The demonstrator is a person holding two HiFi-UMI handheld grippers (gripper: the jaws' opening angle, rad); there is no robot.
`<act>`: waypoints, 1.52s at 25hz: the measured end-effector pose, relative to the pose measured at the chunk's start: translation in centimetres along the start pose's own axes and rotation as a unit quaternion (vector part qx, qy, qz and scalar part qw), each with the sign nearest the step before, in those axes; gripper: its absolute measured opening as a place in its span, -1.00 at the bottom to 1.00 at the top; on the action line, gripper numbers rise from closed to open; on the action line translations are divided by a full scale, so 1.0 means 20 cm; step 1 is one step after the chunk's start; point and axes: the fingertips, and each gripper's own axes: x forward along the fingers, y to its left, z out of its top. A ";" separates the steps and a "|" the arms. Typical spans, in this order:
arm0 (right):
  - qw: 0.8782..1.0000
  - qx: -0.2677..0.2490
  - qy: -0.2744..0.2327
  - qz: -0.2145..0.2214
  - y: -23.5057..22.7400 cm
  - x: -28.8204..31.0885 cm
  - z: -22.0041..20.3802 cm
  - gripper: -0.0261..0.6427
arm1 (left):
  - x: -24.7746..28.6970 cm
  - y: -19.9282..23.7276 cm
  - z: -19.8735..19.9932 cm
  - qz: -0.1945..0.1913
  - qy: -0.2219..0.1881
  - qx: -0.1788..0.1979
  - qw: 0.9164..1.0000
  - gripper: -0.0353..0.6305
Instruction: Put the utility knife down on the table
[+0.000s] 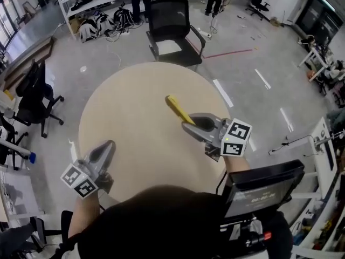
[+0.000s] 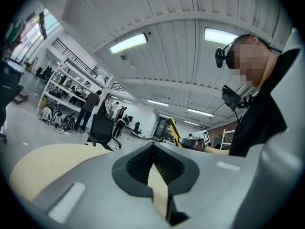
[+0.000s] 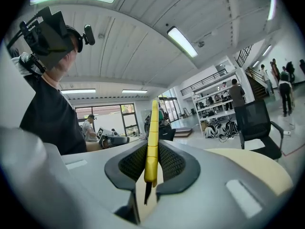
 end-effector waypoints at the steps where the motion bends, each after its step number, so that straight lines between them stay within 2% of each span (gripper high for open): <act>1: 1.000 0.000 0.005 -0.005 0.01 0.03 0.00 -0.70 | 0.00 0.04 0.01 -0.003 -0.001 0.000 1.000 -0.90; 5: 1.000 0.004 0.025 -0.004 0.02 0.14 0.00 -0.70 | -0.03 0.15 0.04 0.000 -0.016 -0.007 1.000 -0.90; 9: 0.999 0.001 0.033 0.013 -0.08 0.22 0.05 -0.70 | -0.03 0.19 0.05 0.021 -0.028 -0.012 0.999 -0.90; 14: 0.999 -0.004 0.039 0.034 -0.26 0.31 0.05 -0.70 | 0.05 0.28 0.02 0.048 -0.018 -0.012 0.999 -0.90; 20: 0.999 0.006 0.043 0.031 -0.52 0.39 -0.02 -0.70 | 0.18 0.45 0.02 0.059 -0.005 -0.011 0.998 -0.90; 29: 0.997 0.009 0.069 0.021 -0.97 0.58 -0.13 -0.70 | 0.40 0.89 0.00 0.084 -0.005 -0.005 0.996 -0.90; 38: 0.992 -0.024 0.124 0.032 -1.49 0.94 -0.28 -0.70 | 0.67 1.46 -0.12 0.107 0.000 0.008 0.994 -0.90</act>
